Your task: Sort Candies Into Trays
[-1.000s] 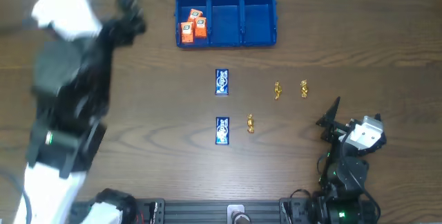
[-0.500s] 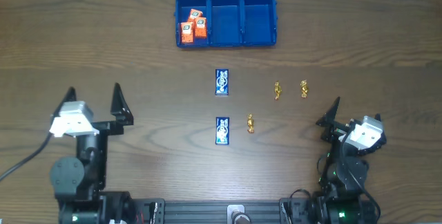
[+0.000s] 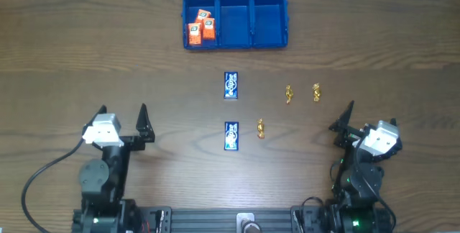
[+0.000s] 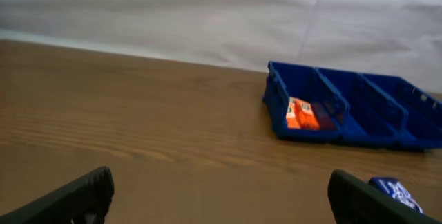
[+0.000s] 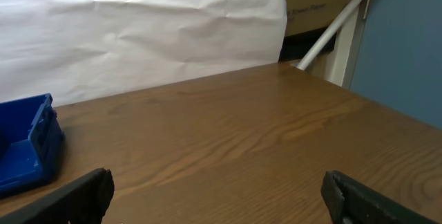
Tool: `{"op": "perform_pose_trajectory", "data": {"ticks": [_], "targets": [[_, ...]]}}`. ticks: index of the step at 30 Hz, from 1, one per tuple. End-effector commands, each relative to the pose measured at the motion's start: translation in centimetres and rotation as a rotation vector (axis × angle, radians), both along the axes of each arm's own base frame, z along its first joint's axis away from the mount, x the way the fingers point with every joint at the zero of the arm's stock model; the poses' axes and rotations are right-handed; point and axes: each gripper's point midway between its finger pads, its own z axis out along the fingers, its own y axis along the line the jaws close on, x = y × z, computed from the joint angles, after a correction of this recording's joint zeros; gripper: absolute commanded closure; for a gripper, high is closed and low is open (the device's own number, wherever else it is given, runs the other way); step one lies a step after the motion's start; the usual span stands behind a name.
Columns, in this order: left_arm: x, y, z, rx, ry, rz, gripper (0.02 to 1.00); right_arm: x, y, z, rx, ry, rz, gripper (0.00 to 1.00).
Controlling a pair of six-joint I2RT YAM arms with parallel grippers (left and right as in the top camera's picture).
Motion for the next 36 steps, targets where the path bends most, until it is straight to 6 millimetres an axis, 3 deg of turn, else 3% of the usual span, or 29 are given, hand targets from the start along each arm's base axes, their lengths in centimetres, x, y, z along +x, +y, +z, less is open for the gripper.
{"op": "perform_pose_trajectory", "data": {"ticks": [1, 31, 36], "targets": [[-0.5, 0.0, -2.6, -0.013, 0.105, -0.003, 0.02, -0.1, -0.2, -0.2, 0.006, 0.003, -0.01, 0.003], [-0.5, 0.0, -2.7, -0.012, 0.109, 0.0, 0.02, -0.1, -0.1, -0.1, 0.006, -0.001, -0.007, 0.003], [-0.5, 0.0, -2.7, -0.013, 0.109, -0.001, 0.02, 0.9, 2.2, 1.4, 0.024, -0.067, 0.139, 0.003]]}}
